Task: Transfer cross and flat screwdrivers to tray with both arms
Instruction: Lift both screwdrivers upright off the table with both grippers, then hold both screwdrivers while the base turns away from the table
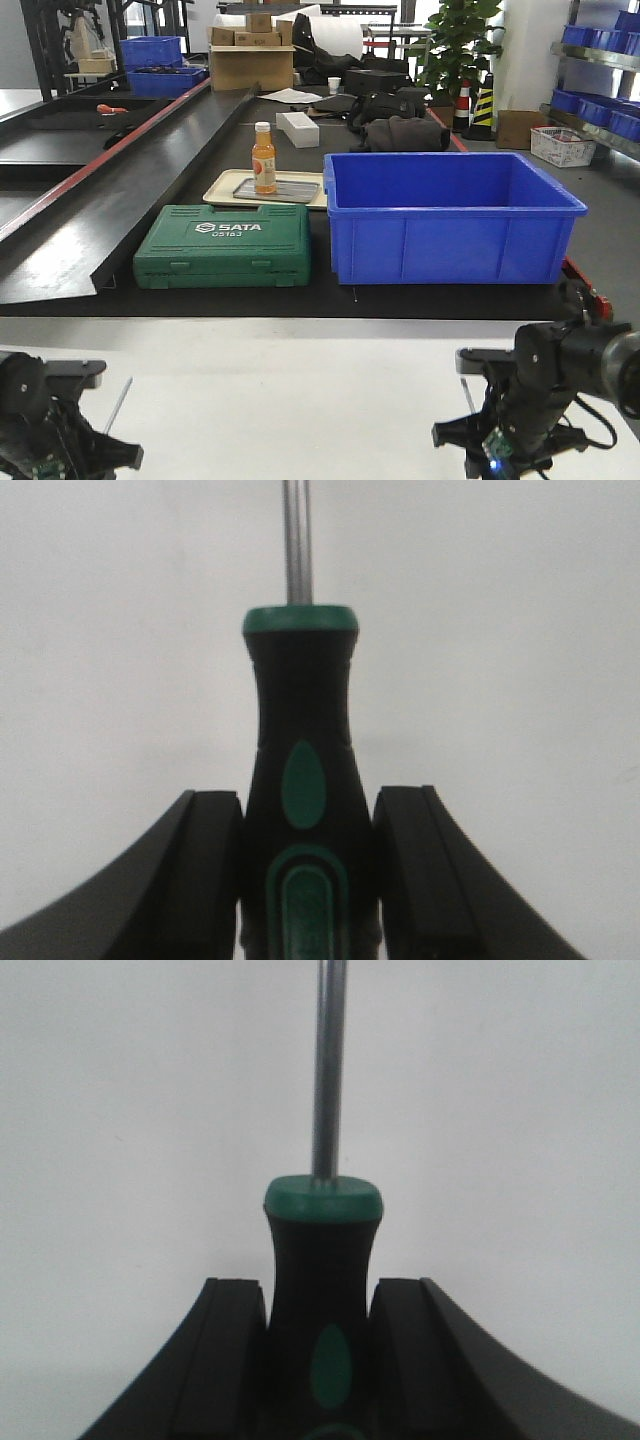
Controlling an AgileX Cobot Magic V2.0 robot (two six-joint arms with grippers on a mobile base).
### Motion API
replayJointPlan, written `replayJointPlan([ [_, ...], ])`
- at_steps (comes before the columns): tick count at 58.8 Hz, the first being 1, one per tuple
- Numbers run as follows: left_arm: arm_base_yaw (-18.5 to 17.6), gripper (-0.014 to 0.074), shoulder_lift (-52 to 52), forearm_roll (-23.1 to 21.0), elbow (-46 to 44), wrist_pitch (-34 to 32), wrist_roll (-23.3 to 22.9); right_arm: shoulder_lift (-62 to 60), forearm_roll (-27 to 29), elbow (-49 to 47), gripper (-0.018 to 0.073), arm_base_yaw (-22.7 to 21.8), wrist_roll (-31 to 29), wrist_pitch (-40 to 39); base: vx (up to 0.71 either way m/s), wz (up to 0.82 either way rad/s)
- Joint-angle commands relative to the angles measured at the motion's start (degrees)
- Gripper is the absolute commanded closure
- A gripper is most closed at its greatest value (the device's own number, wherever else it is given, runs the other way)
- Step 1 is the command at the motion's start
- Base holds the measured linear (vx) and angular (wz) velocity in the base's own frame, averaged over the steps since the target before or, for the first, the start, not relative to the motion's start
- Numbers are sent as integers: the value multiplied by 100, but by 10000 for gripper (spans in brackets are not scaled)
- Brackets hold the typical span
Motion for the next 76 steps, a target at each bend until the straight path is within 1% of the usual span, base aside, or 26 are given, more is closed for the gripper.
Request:
replayJointPlan([
  [1,-24,600,-777,-52,-133,-356,72,-879,-12,-146,569,-20,-56,-264,0,0],
  [15,-24,600,-1965,-52,-133,-472,126,-2285,-33,-146,568,-20,-74,-581,0,0],
  [28,-24,600,-3302,-52,-133,-661,132,-3713,9,-57,568,-20,-354,-1050,0,0],
  [34,-24,600,-3892,-52,-133,-717,231,-4519,3,376,568,-20,-359,-1576,0,0],
  [40,-24,600,-4440,-52,-133,-690,379,-5358,-7,1060,568,-20,-359,-2154,0,0],
  [47,-24,600,-4938,-52,-131,-684,519,-6230,-20,1745,568,-20,-370,-2501,0,0],
  [55,-24,599,-5504,-59,24,-828,518,-7083,-33,2217,568,-26,-402,-2502,0,0],
  [66,-24,599,-6448,-59,743,-1262,512,-7987,-33,2405,568,-26,-450,-2163,0,0],
  [76,-24,598,-7045,-75,956,-1146,350,-8366,-85,2405,567,-26,-468,-1965,0,0],
])
